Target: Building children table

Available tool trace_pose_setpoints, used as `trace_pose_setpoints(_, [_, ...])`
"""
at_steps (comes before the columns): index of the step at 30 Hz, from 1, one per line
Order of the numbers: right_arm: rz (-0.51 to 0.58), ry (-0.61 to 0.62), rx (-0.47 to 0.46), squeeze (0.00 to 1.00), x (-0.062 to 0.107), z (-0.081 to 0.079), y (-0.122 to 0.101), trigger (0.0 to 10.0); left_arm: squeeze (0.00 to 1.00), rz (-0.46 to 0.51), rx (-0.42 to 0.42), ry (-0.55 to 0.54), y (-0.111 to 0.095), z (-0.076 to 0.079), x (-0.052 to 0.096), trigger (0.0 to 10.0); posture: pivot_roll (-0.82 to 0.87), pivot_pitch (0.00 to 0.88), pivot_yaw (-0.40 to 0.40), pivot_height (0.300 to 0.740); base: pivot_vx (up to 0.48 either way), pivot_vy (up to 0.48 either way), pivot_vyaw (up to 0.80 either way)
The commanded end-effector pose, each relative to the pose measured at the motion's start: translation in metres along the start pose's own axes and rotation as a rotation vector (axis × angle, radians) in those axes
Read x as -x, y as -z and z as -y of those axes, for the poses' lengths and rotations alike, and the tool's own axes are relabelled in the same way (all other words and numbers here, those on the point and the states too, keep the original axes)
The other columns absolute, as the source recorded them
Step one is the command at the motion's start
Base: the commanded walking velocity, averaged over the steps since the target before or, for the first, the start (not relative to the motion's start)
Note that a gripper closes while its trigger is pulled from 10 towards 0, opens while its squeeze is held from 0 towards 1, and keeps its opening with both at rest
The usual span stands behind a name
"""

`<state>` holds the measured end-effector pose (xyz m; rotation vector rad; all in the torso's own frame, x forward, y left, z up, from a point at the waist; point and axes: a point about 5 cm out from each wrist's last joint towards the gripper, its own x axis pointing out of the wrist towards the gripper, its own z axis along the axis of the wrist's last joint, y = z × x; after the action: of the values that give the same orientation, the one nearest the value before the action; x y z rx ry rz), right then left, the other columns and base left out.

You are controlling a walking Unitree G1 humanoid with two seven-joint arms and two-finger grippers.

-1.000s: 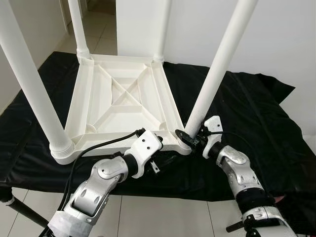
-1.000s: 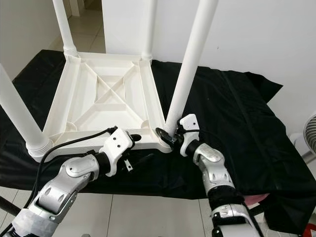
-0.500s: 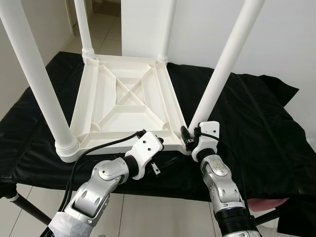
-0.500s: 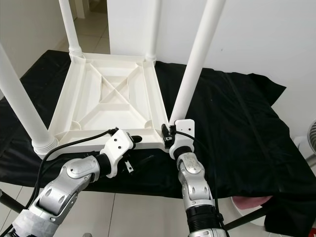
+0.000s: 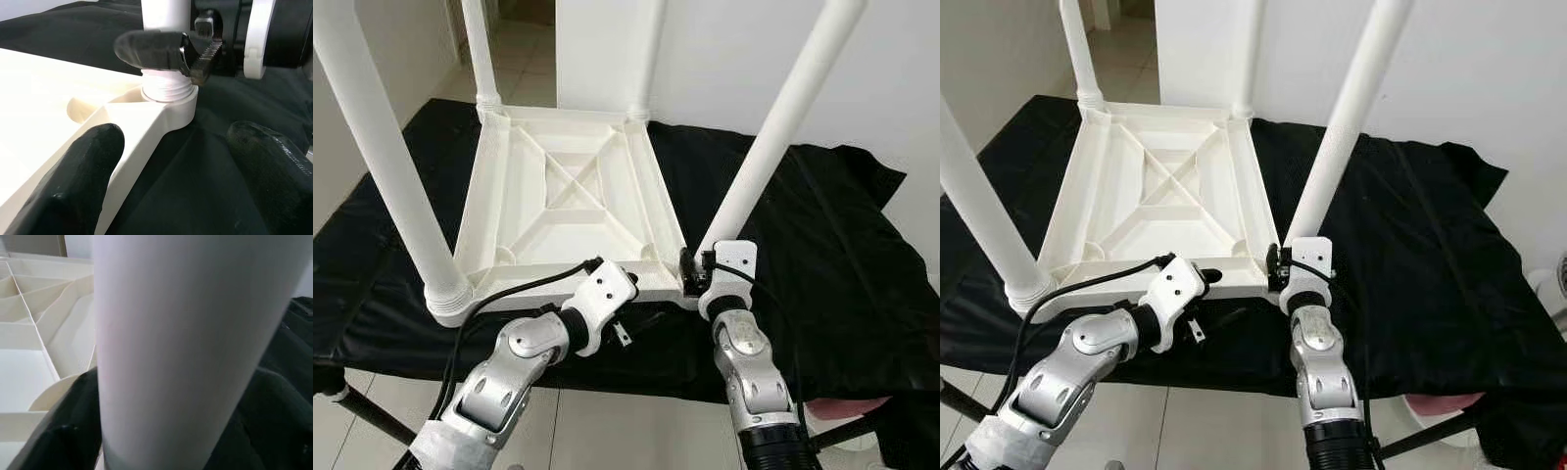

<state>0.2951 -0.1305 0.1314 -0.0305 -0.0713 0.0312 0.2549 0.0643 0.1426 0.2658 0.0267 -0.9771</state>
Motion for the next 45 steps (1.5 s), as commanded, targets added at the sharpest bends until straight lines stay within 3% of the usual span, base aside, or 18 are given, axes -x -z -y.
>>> trace_pose_setpoints(1, [0.014,-0.018,-0.016,1.0,0.001,0.003,-0.002,10.0,0.0,0.0,-0.011,0.009,0.0,0.002,-0.001,10.0,0.0,0.0,-0.103,0.74,0.0,0.0,0.0])
trace_pose_setpoints(5, [0.015,-0.138,-0.023,1.0,0.0,0.004,-0.002,10.0,0.0,0.0,-0.011,0.011,0.0,0.002,-0.001,10.0,0.0,0.0,-0.101,0.74,0.0,0.0,0.0])
trace_pose_setpoints(6, [-0.005,-0.213,-0.034,0.0,-0.001,0.005,0.0,10.0,0.0,0.0,-0.011,0.011,0.0,0.002,-0.001,10.0,0.0,0.0,-0.1,0.74,0.0,0.0,0.0])
trace_pose_setpoints(7, [-0.028,-0.374,-0.03,0.0,0.0,0.009,0.005,10.0,0.0,-0.001,-0.012,0.012,0.0,0.002,-0.001,10.0,0.0,0.0,-0.096,0.74,0.0,0.0,0.0])
trace_pose_setpoints(13, [-0.054,-0.581,0.029,0.0,-0.006,0.019,0.011,10.0,0.0,0.0,-0.012,0.01,-0.001,0.0,-0.001,10.0,0.0,0.0,-0.089,0.74,0.0,0.0,0.0])
trace_pose_setpoints(24, [-0.086,-0.825,0.113,0.0,-0.027,0.024,0.015,10.0,0.0,0.004,-0.017,0.002,-0.003,-0.003,-0.001,10.0,0.01,0.0,-0.083,0.74,0.0,0.0,0.0])
trace_pose_setpoints(30, [-0.095,-0.842,0.124,0.0,-0.031,0.025,0.016,10.0,0.0,0.004,-0.02,0.002,-0.003,-0.003,-0.002,10.0,0.01,0.0,-0.084,0.74,0.0,0.0,0.0])
trace_pose_setpoints(31, [-0.107,-0.847,0.126,0.0,-0.032,0.026,0.018,4.5,0.0,0.006,-0.02,0.001,-0.003,-0.003,-0.002,10.0,0.01,0.0,-0.087,0.74,0.0,0.0,0.0])
trace_pose_setpoints(32, [-0.116,-0.851,0.128,0.0,-0.033,0.027,0.019,0.0,0.0,0.007,-0.019,0.0,-0.003,-0.003,-0.002,10.0,0.01,0.0,-0.089,0.74,0.0,0.0,0.0])
trace_pose_setpoints(40, [-0.118,-0.862,0.106,0.0,-0.027,0.031,0.025,0.0,0.0,0.008,-0.009,0.004,-0.003,0.001,-0.002,10.0,-0.01,0.001,-0.093,0.74,0.0,0.0,0.0])
trace_pose_setpoints(41, [-0.11,-0.84,0.094,0.0,-0.026,0.031,0.024,10.0,0.0,0.008,-0.008,0.006,-0.002,0.002,-0.002,10.0,-0.01,0.005,-0.092,0.74,0.0,0.0,0.0])
trace_pose_setpoints(45, [-0.082,-0.807,0.071,0.0,-0.026,0.032,0.023,10.0,0.0,0.007,-0.005,0.009,-0.002,0.003,-0.002,10.0,-0.01,0.007,-0.093,0.74,0.0,0.0,0.0])
